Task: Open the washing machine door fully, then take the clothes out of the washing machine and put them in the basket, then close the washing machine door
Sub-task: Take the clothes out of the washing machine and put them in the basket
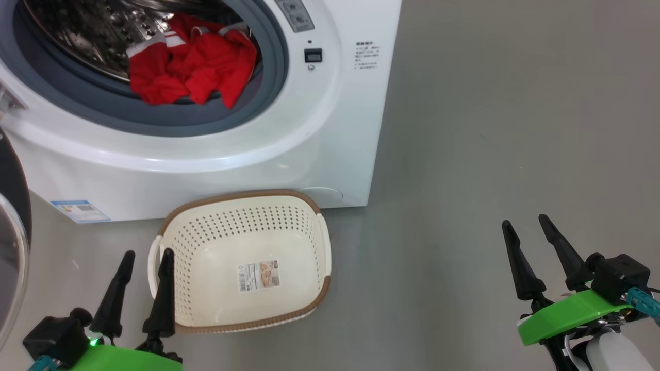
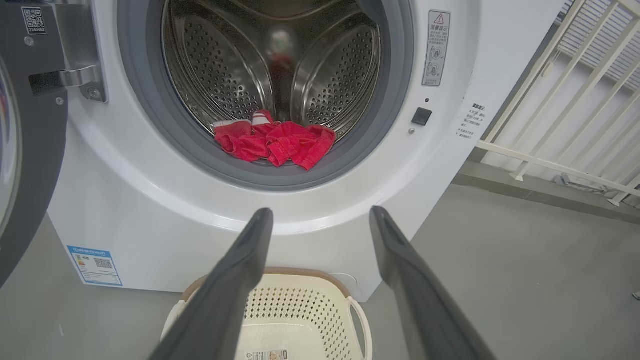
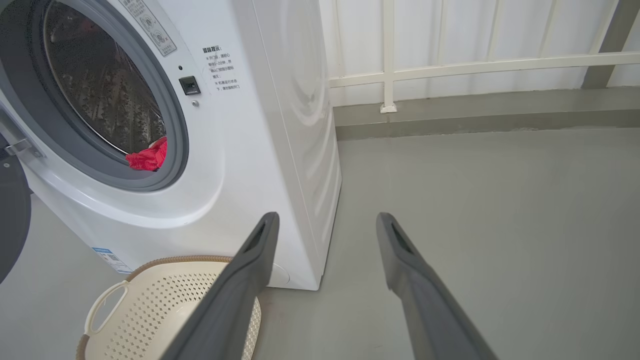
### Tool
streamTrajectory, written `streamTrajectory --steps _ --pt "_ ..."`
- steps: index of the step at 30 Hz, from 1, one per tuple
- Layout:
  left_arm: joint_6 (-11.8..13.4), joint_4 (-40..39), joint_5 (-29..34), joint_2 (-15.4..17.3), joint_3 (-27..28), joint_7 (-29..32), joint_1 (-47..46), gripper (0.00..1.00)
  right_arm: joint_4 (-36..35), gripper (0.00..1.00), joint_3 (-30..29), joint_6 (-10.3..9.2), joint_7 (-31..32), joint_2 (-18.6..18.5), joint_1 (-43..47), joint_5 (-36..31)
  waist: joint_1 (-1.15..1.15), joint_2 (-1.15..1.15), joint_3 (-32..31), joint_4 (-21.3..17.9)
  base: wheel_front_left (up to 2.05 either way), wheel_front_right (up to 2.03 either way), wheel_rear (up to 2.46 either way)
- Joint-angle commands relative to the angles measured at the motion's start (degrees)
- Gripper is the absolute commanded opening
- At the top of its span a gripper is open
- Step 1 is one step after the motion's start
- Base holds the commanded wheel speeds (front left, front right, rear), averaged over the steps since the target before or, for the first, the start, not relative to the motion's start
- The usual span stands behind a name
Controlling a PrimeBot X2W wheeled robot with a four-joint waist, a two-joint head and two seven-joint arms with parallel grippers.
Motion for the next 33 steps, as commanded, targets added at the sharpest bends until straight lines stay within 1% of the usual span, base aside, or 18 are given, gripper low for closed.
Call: streamTrajectory --steps 1,8,13,29,33 --pt "-0.32 -1.50 -0.37 1.41 1.83 -0.28 -0.63 1.00 -1.29 1.00 1.11 0.26 -0.54 -0.46 0.01 -0.43 0.00 0.00 0.07 0.03 1.04 -1.46 0.42" --pt "-0.32 -1.10 -0.24 1.68 1.65 -0.28 -1.03 1.00 -1.14 1.00 1.08 0.26 -0.54 -0.34 -0.18 -0.45 0.00 0.00 0.22 0.24 1.04 -1.42 0.38" --pt "-0.32 -1.01 0.95 1.34 2.21 -0.28 -1.13 1.00 -1.00 1.00 1.25 0.26 -0.54 -0.27 -0.24 -0.41 0.00 0.00 0.14 0.39 0.71 -0.75 0.04" --pt "-0.32 -0.68 1.81 1.61 1.74 -0.28 -1.26 1.00 -0.94 1.00 1.40 0.26 -0.54 0.00 -0.48 -0.32 0.00 0.00 0.76 0.56 0.04 -0.04 0.00" --pt "-0.32 0.30 1.97 2.37 -0.04 -0.28 -3.19 1.00 -1.23 1.00 1.30 0.26 -0.54 0.25 -0.80 -0.43 0.00 0.00 1.94 0.63 0.00 0.00 0.00"
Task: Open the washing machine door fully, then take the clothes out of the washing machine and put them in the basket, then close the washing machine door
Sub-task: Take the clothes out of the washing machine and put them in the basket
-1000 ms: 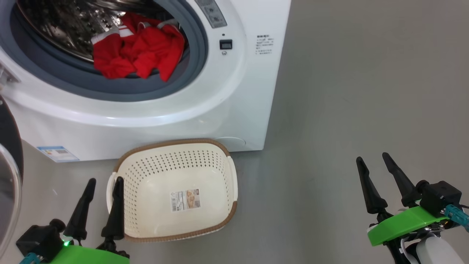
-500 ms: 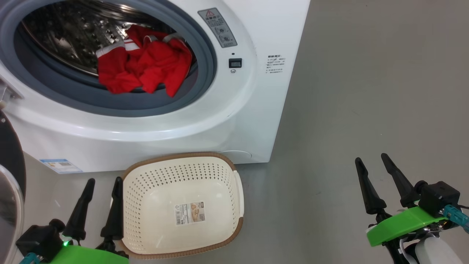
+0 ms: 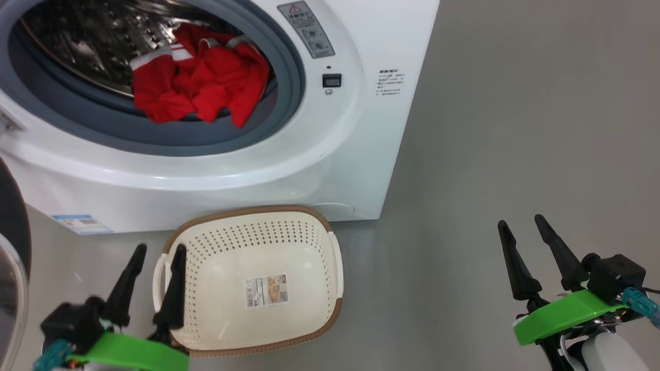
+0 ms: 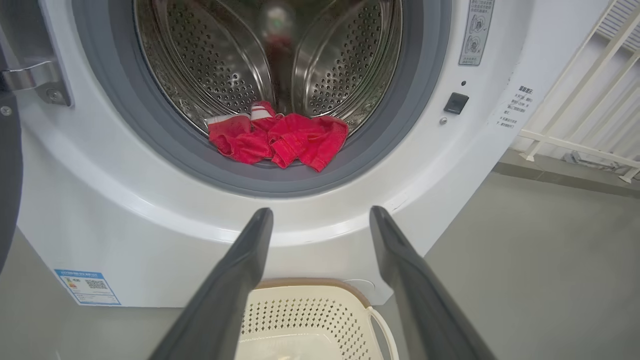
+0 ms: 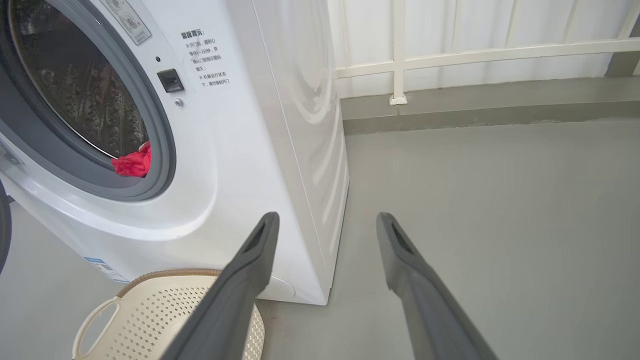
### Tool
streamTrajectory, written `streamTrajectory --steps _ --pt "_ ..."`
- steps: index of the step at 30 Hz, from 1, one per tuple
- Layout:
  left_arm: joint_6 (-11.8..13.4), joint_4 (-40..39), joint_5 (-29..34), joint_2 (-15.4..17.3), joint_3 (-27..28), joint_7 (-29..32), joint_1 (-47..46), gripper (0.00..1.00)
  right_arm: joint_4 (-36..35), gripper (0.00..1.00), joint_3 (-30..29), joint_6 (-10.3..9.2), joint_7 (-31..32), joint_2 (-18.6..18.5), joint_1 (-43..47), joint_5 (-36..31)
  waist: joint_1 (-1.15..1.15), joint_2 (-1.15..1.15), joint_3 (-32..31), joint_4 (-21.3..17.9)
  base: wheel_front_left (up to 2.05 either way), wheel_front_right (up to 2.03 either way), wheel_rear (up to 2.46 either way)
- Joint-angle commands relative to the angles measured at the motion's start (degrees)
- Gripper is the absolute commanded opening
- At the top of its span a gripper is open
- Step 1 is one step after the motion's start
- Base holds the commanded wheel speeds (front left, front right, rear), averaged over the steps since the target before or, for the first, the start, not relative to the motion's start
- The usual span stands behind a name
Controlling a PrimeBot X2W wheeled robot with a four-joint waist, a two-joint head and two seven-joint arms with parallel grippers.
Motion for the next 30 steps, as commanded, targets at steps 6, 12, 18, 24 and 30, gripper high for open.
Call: streamTrajectory --steps 6,12,18,24,30 --pt "-0.32 5.92 0.42 5.01 -3.61 -0.28 -13.25 1.00 -1.80 1.00 1.53 0.26 -0.54 0.40 -2.18 -0.79 0.00 0.00 4.43 -0.24 0.00 0.00 0.00" --pt "-0.32 17.50 -1.02 7.96 -8.99 0.22 -27.29 1.00 -2.05 1.00 2.20 0.26 -0.54 1.39 -4.20 -1.07 0.00 0.00 8.98 -1.58 0.00 0.00 0.00" --pt "-0.32 27.80 -3.50 10.04 -13.43 2.85 -40.71 1.00 -2.34 1.00 2.51 0.26 -0.54 2.51 -5.96 -1.36 0.00 0.00 13.38 -3.39 0.00 0.00 0.00" --pt "-0.32 35.07 -6.00 11.51 -17.92 5.16 -51.57 1.00 -2.81 1.00 2.55 0.26 -0.54 3.24 -7.70 -1.56 0.00 0.00 17.20 -4.60 0.00 0.00 0.00" --pt "-0.32 40.49 -8.49 12.41 -22.64 7.29 -59.43 1.00 -3.29 1.00 2.99 0.26 -0.54 3.87 -8.95 -1.85 0.00 0.00 19.80 -5.39 0.00 0.00 0.00"
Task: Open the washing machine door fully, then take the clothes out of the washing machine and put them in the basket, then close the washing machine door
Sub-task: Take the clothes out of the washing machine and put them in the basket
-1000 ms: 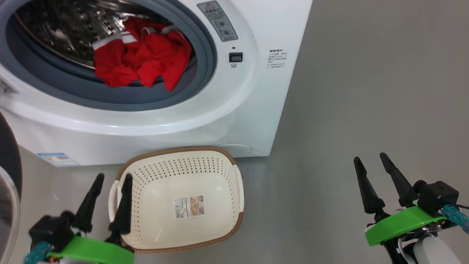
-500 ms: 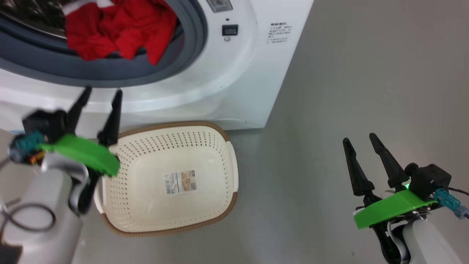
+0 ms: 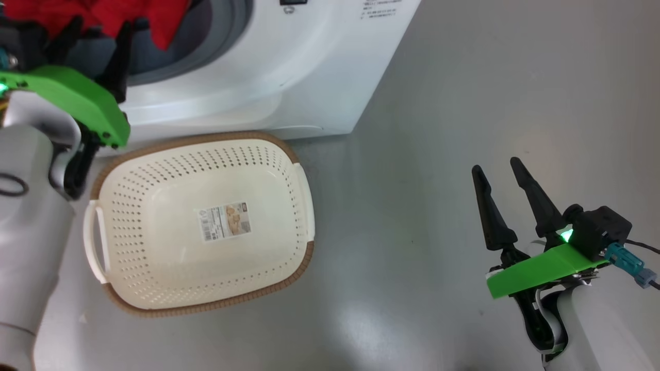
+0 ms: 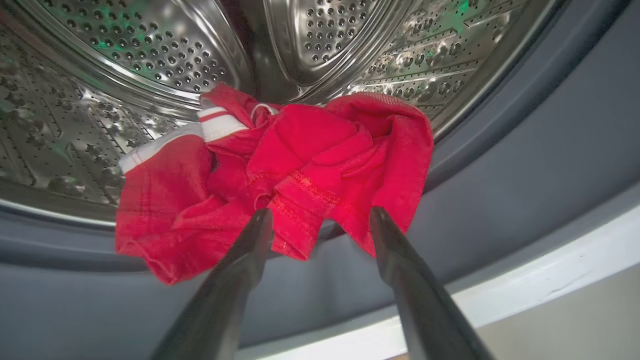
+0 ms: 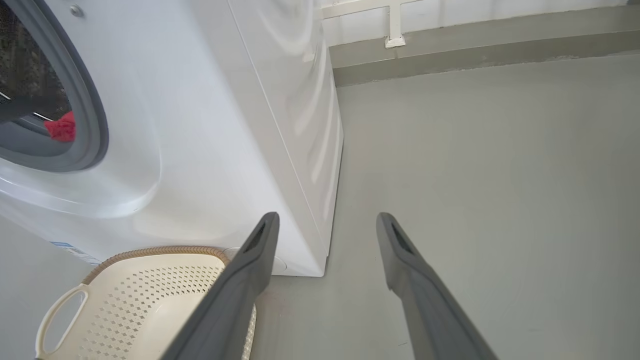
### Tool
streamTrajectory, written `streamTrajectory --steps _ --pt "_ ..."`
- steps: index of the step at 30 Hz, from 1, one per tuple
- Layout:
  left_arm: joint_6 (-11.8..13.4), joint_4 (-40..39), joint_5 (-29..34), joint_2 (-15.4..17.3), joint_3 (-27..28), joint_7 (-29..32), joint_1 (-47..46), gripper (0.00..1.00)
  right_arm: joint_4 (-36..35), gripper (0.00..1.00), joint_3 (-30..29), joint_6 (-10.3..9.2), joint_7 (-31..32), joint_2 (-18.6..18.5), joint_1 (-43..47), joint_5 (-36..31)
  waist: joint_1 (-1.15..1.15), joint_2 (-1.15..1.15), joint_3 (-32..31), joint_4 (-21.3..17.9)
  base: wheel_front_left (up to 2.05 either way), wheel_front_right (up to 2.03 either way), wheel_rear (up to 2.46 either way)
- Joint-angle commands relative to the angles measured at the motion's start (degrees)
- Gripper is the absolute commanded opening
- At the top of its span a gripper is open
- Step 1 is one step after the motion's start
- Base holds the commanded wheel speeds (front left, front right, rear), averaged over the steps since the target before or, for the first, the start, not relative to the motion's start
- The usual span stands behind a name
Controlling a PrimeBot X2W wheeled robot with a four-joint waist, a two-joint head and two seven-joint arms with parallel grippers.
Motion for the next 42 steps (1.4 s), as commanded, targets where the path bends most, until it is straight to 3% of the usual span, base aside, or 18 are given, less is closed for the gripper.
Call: streamTrajectory --steps 1,27,29,30,42 --pt "-0.31 0.36 -0.96 3.43 -0.07 0.28 -3.03 1.00 -1.48 1.00 1.45 0.26 -0.54 0.27 -0.58 -0.85 0.00 0.00 2.16 -1.25 0.00 0.00 0.00" --pt "-0.31 10.83 -8.56 8.02 -12.59 -0.48 -15.72 1.00 -1.92 1.00 4.17 0.26 -0.54 1.60 -2.19 -0.45 0.00 0.00 7.09 -5.84 0.00 0.00 0.00" --pt "-0.31 11.56 -9.04 8.09 -13.25 -0.53 -15.97 0.25 -1.88 1.00 4.23 0.26 -0.54 1.66 -2.29 -0.44 0.00 0.00 7.11 -5.97 0.00 0.00 0.00" --pt "-0.31 11.79 -9.32 8.08 -13.56 -0.68 -16.06 0.00 -1.89 1.00 4.24 0.26 -0.54 1.69 -2.34 -0.44 0.00 0.00 7.09 -6.00 0.00 0.00 0.00" --pt "-0.31 10.43 -15.08 6.26 -13.05 -7.05 -13.34 0.00 -1.87 1.00 2.99 0.26 -0.54 1.65 -2.31 -0.93 0.00 0.00 4.54 -3.35 0.00 0.00 0.00"
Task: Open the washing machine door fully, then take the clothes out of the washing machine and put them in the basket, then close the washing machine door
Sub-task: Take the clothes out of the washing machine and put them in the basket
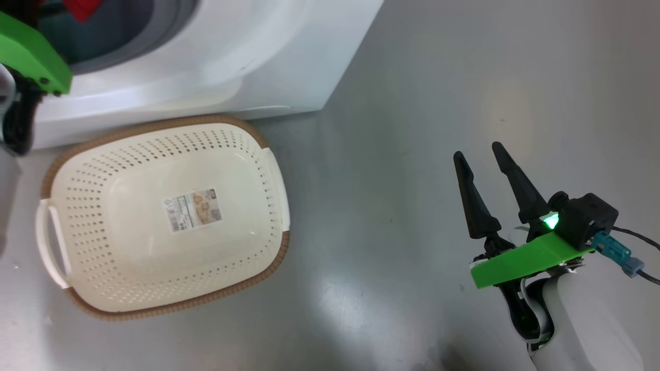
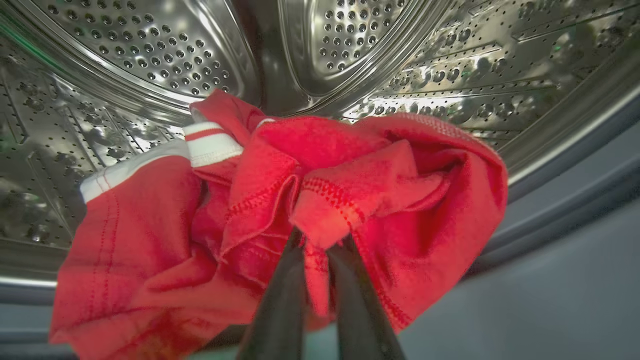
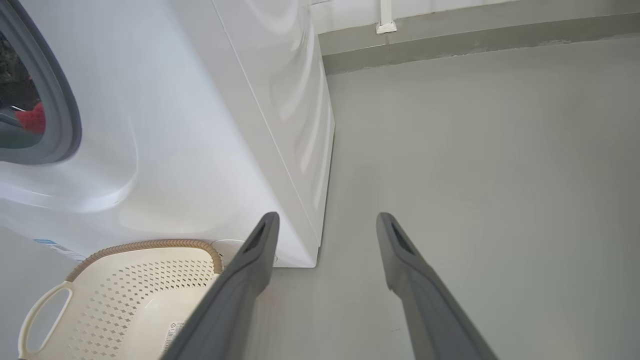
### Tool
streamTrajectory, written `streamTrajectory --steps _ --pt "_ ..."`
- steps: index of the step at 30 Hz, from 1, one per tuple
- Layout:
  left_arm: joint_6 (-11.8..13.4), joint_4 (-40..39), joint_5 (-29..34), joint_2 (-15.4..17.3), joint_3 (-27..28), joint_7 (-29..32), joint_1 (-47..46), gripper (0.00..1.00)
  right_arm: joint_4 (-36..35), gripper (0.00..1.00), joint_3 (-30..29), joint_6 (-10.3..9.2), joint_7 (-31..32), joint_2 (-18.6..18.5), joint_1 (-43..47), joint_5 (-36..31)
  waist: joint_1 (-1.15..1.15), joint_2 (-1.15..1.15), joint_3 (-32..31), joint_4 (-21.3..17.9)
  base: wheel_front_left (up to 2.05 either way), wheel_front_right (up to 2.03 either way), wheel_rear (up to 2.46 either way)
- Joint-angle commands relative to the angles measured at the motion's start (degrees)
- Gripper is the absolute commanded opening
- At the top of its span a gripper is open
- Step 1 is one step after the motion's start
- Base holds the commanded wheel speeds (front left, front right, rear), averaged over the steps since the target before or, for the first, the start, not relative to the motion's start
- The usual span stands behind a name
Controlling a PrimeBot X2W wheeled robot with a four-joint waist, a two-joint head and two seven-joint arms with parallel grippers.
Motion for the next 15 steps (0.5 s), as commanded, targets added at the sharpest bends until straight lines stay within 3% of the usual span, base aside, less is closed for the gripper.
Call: streamTrajectory --steps 1,5,15 --pt "-0.31 -1.46 -0.92 2.04 1.81 -0.71 0.94 0.00 -1.26 1.00 0.72 0.26 -0.52 -0.14 0.50 -0.98 0.00 0.00 -1.21 1.13 0.00 0.00 0.00" --pt "-0.31 -6.90 -1.28 2.29 7.34 -0.86 3.71 0.00 -1.37 1.00 0.16 0.26 -0.52 -0.66 0.87 -1.13 0.00 0.00 -2.44 2.56 0.00 0.00 0.00" --pt "-0.31 -20.44 9.92 -0.27 23.71 -0.89 15.87 0.00 -1.30 1.00 -0.85 0.26 -0.52 -1.49 2.27 -1.19 0.00 0.00 -5.30 4.94 0.00 0.00 0.00"
